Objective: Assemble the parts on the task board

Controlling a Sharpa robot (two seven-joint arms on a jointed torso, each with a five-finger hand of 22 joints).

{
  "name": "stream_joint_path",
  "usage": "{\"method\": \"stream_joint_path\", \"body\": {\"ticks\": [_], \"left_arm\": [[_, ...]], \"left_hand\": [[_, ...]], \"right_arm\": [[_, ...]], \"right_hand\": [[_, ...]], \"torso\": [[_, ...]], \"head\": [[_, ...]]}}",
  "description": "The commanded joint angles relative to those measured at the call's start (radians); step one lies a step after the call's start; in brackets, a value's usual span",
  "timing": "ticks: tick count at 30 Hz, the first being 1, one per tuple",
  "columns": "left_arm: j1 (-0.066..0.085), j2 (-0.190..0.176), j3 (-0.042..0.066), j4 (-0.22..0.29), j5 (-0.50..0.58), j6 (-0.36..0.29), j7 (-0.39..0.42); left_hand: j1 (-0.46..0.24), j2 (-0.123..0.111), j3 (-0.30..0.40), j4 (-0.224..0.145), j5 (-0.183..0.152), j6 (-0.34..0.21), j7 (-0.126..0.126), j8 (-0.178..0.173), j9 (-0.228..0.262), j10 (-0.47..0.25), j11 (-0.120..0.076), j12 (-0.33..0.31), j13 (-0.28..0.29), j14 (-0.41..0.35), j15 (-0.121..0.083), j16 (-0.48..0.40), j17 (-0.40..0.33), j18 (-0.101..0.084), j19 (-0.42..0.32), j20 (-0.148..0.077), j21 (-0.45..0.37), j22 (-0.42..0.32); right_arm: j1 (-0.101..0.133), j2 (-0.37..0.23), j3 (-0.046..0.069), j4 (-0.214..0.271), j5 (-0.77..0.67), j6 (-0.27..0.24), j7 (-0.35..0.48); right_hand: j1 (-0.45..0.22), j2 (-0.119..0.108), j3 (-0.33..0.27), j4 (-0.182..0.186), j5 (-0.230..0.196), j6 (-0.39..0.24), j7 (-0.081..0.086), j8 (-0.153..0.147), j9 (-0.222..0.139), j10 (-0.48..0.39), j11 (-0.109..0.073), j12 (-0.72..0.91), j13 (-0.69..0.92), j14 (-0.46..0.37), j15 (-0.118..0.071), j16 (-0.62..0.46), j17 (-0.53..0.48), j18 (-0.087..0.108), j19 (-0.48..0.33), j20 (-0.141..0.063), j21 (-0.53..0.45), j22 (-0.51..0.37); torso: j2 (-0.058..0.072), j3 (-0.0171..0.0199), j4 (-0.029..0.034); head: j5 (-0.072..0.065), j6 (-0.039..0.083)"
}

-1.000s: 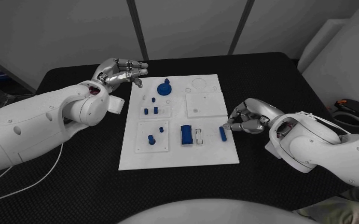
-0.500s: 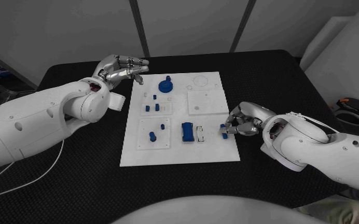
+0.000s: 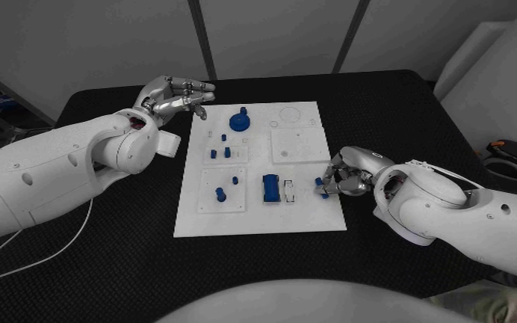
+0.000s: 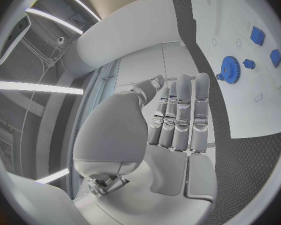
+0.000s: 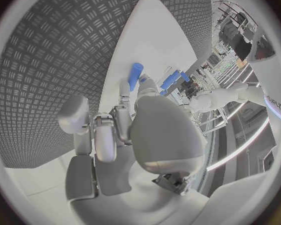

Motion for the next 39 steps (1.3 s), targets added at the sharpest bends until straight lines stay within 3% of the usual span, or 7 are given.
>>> {"method": "stream_joint_path", "body": {"ticks": [1, 11, 19, 23, 27, 31, 39], "left_arm": [[0.001, -0.001, 0.000, 0.002, 0.002, 0.011, 0.004], [0.001, -0.004, 0.000, 0.004, 0.002, 0.013, 0.002], [0.001, -0.005, 0.000, 0.005, 0.002, 0.014, 0.002], [0.001, -0.006, 0.000, 0.006, 0.002, 0.014, 0.002], [0.001, -0.007, 0.000, 0.006, 0.002, 0.013, 0.002], [0.001, -0.007, 0.000, 0.006, 0.002, 0.013, 0.002], [0.001, -0.007, 0.000, 0.006, 0.002, 0.012, 0.001]], "left_hand": [[0.000, 0.009, -0.002, -0.003, 0.002, -0.001, 0.005, -0.005, -0.001, -0.007, -0.001, 0.003, 0.000, -0.006, 0.004, -0.004, -0.002, 0.036, -0.008, 0.000, -0.005, -0.001], [0.000, 0.010, -0.002, -0.003, 0.002, -0.001, 0.004, -0.005, -0.001, -0.007, -0.001, 0.004, 0.000, -0.006, 0.004, -0.004, -0.002, 0.036, -0.008, 0.000, -0.006, -0.002], [0.000, 0.010, -0.002, -0.003, 0.002, -0.001, 0.004, -0.005, -0.001, -0.007, -0.001, 0.004, 0.000, -0.006, 0.004, -0.004, -0.002, 0.036, -0.008, 0.000, -0.006, -0.002], [0.000, 0.010, -0.002, -0.003, 0.002, -0.001, 0.004, -0.005, -0.001, -0.007, -0.001, 0.004, 0.000, -0.006, 0.004, -0.004, -0.002, 0.036, -0.008, 0.000, -0.006, -0.002], [0.000, 0.010, -0.002, -0.003, 0.002, -0.001, 0.004, -0.005, -0.001, -0.007, -0.001, 0.004, 0.000, -0.006, 0.004, -0.004, -0.002, 0.036, -0.008, 0.000, -0.006, -0.002], [0.001, 0.011, -0.002, -0.003, 0.002, -0.001, 0.004, -0.005, -0.001, -0.007, -0.001, 0.005, 0.000, -0.006, 0.004, -0.004, -0.003, 0.036, -0.008, 0.000, -0.006, -0.002], [0.001, 0.011, -0.002, -0.003, 0.002, -0.001, 0.004, -0.005, -0.001, -0.007, -0.001, 0.005, 0.000, -0.006, 0.004, -0.004, -0.003, 0.036, -0.008, 0.000, -0.006, -0.002]], "right_arm": [[-0.006, 0.012, -0.004, -0.003, -0.123, 0.056, -0.037], [-0.015, 0.035, -0.004, 0.000, -0.207, 0.082, -0.057], [-0.018, 0.042, -0.004, 0.004, -0.220, 0.080, -0.071], [-0.019, 0.041, -0.004, 0.013, -0.195, 0.048, -0.082], [-0.019, 0.035, -0.004, 0.026, -0.137, 0.009, -0.088], [-0.018, 0.026, -0.003, 0.039, -0.056, -0.020, -0.089], [-0.018, 0.026, -0.003, 0.058, 0.069, -0.086, -0.077]], "right_hand": [[0.041, 0.001, 0.006, -0.020, -0.002, 0.001, -0.002, -0.006, 0.000, -0.001, -0.006, -0.008, 0.017, 0.100, -0.009, 0.001, 0.253, -0.012, 0.001, -0.007, -0.004, 0.001], [0.099, 0.005, 0.028, -0.046, -0.019, 0.000, 0.000, -0.014, 0.004, -0.004, -0.005, -0.014, 0.015, 0.100, -0.008, 0.001, 0.253, -0.012, 0.001, -0.008, -0.005, 0.003], [0.128, 0.015, 0.062, -0.042, 0.115, 0.004, -0.001, -0.027, 0.007, -0.008, -0.007, -0.021, 0.014, 0.100, -0.009, 0.001, 0.254, -0.013, 0.004, -0.009, -0.005, 0.006], [0.162, 0.039, 0.119, -0.038, 0.117, 0.013, -0.008, -0.030, 0.010, -0.008, -0.014, -0.022, 0.016, 0.101, -0.015, 0.002, 0.256, -0.014, 0.009, -0.013, 0.000, 0.015], [0.174, 0.038, 0.173, -0.026, 0.117, 0.020, -0.014, -0.026, 0.016, -0.010, -0.020, -0.030, 0.011, 0.101, -0.019, 0.003, 0.259, -0.014, 0.011, -0.017, 0.002, 0.019], [0.159, 0.007, 0.263, 0.009, 0.132, 0.018, -0.013, -0.024, 0.027, -0.006, -0.022, -0.032, 0.012, 0.102, -0.020, 0.004, 0.262, -0.016, 0.013, -0.021, 0.005, 0.024], [0.112, -0.051, 0.402, 0.009, 0.128, 0.012, -0.014, -0.015, 0.050, 0.000, -0.019, -0.032, 0.016, 0.102, -0.020, 0.005, 0.264, -0.017, 0.015, -0.020, 0.008, 0.032]], "torso": [[0.000, 0.0002, -0.0006], [-0.001, -0.0003, -0.0014], [-0.001, 0.0001, -0.0015], [-0.001, 0.0007, -0.0014], [-0.002, 0.0001, -0.0006], [-0.002, -0.0016, 0.0001], [0.000, 0.0001, -0.0008]], "head": [[0.001, -0.001], [0.004, -0.004], [0.005, -0.004], [0.007, -0.004], [0.007, -0.004], [0.007, -0.004], [0.013, -0.004]]}}
